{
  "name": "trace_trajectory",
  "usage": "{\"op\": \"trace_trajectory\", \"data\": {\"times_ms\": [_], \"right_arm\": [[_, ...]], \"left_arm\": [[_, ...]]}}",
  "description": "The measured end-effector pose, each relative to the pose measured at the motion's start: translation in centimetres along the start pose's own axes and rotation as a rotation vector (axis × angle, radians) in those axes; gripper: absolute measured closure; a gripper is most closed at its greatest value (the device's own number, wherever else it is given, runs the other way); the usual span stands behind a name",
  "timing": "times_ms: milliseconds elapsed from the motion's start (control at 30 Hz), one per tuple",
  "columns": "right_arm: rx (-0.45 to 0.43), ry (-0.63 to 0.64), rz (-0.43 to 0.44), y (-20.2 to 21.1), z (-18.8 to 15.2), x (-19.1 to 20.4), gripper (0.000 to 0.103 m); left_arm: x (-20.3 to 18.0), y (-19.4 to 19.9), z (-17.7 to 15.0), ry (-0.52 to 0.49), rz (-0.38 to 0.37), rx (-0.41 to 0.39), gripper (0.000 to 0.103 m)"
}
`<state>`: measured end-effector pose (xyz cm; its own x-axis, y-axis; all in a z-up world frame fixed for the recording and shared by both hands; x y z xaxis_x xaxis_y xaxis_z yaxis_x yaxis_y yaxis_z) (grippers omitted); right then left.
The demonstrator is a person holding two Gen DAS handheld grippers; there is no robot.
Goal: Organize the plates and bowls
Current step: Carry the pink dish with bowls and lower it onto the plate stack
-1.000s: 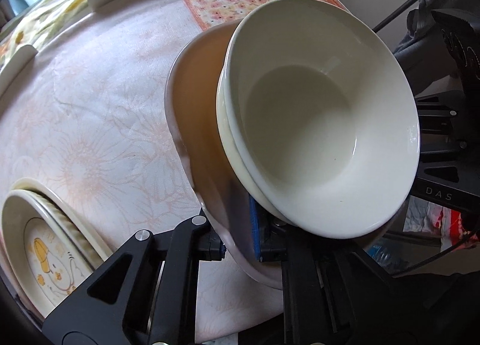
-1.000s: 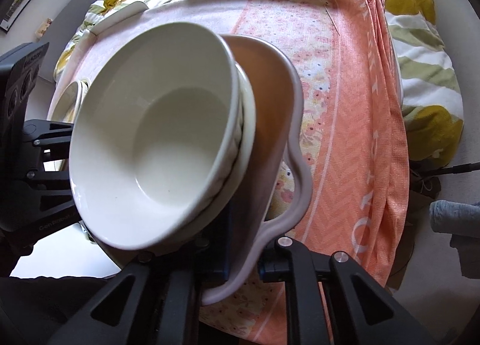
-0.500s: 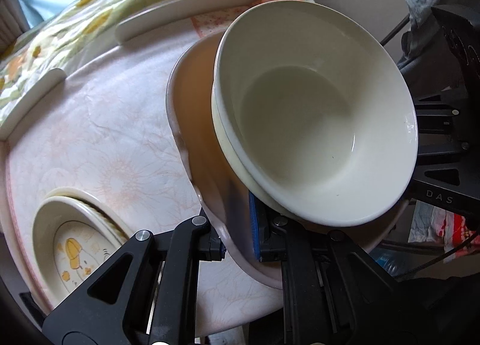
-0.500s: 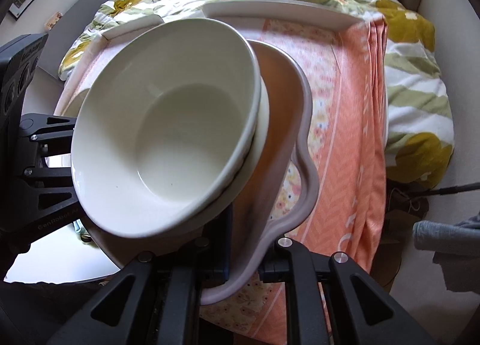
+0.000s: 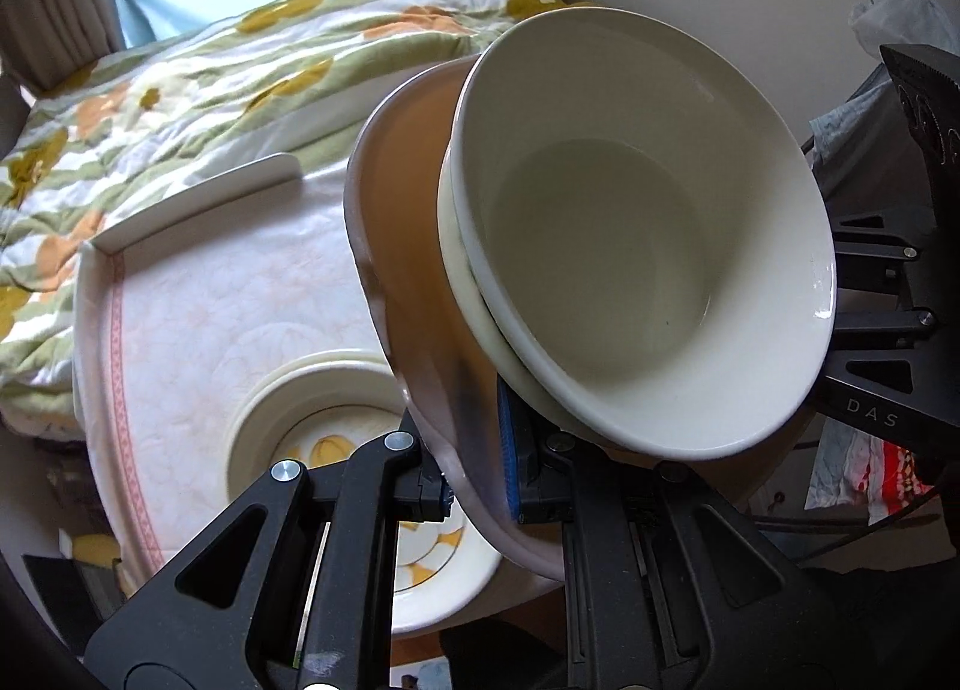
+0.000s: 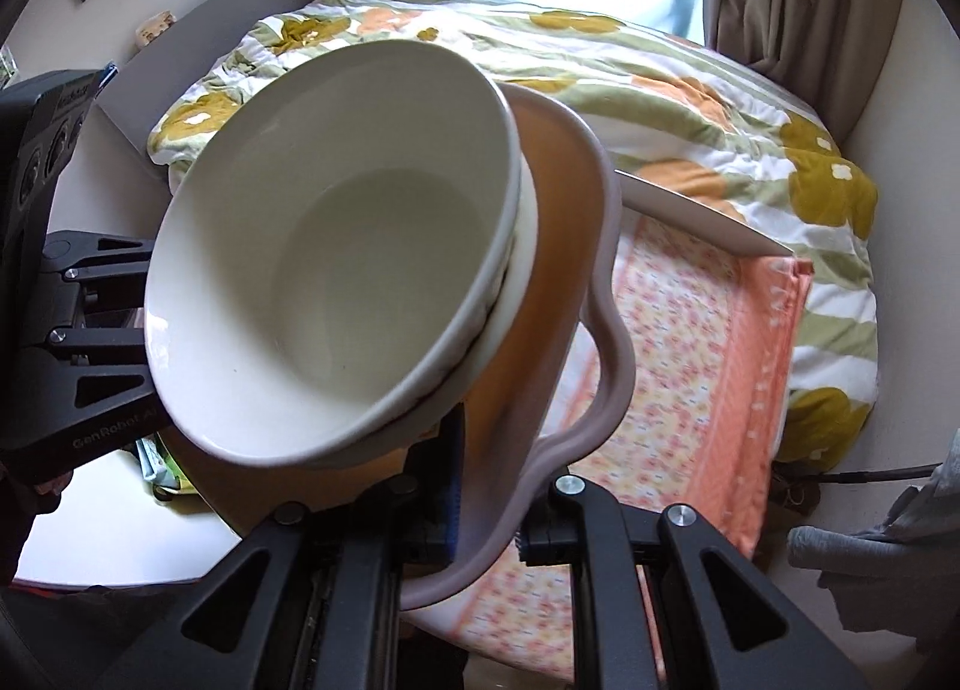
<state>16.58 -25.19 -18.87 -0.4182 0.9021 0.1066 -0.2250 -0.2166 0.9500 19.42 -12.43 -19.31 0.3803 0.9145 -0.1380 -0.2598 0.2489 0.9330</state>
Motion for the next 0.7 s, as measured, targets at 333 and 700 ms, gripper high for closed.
{"op": "trace_trajectory", "data": {"times_ms": [333, 700], "right_arm": [[-0.024, -0.059, -0.014, -3.5, 2.3, 10.6, 0.091], [0.036, -0.154, -0.002, -8.3, 0.6, 14.0, 0.091]], "left_arm": [[9.9, 0.0, -5.8, -0.03, -0.006, 0.046, 0.094], [12.1, -3.9, -11.0, -0.002, -0.075, 0.152, 0.093]]}}
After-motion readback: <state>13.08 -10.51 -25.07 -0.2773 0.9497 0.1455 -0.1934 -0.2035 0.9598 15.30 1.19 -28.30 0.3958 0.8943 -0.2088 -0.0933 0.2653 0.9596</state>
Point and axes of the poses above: each gripper's, at about its wrist camera, not at the fingertips, and y roughly against the way its jaws point, x to its left, z to its top, the point moved 5 cm from there along -y, roughly the way its jaws point, and after that the axes turned 5 degrees about x, right-handed, at the moved point
